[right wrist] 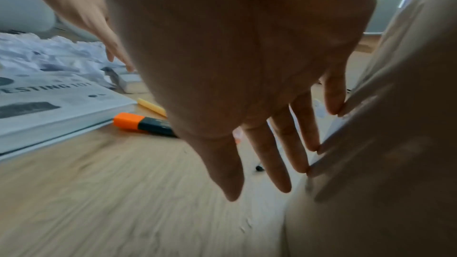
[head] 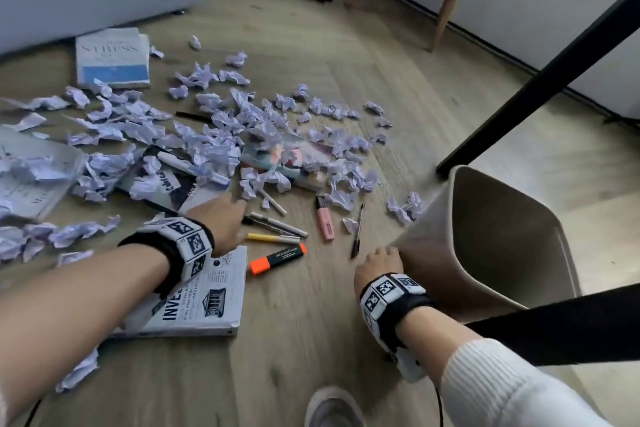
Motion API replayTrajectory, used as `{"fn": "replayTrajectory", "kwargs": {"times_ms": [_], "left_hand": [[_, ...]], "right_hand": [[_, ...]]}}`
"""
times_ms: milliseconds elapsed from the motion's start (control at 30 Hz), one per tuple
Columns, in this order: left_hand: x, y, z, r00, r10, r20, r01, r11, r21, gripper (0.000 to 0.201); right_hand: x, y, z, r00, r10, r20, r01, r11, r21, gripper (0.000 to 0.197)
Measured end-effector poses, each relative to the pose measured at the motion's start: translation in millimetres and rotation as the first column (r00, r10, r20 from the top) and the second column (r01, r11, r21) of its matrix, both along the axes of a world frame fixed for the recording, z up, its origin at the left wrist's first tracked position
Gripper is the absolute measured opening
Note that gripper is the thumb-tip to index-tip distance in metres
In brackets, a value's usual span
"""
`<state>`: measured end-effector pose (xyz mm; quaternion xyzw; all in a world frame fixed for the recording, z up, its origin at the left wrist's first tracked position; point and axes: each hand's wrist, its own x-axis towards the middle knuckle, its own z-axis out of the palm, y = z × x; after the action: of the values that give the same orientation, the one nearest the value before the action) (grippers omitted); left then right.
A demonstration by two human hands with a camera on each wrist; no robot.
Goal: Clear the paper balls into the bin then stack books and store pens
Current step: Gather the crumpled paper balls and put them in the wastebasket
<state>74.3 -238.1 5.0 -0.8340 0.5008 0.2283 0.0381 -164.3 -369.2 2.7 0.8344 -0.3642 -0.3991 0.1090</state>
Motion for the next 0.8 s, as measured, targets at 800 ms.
{"fn": "replayTrajectory", "kwargs": {"times_ms": [800], "left_hand": [[5,-89,-74,0.994,0.101,-0.049,-0.113,0.898,-0.426,0.005]], "right_hand": [[22,-158,-68,0.423,-0.298,0.856,0.482,0.874,0.065,0.035]]}}
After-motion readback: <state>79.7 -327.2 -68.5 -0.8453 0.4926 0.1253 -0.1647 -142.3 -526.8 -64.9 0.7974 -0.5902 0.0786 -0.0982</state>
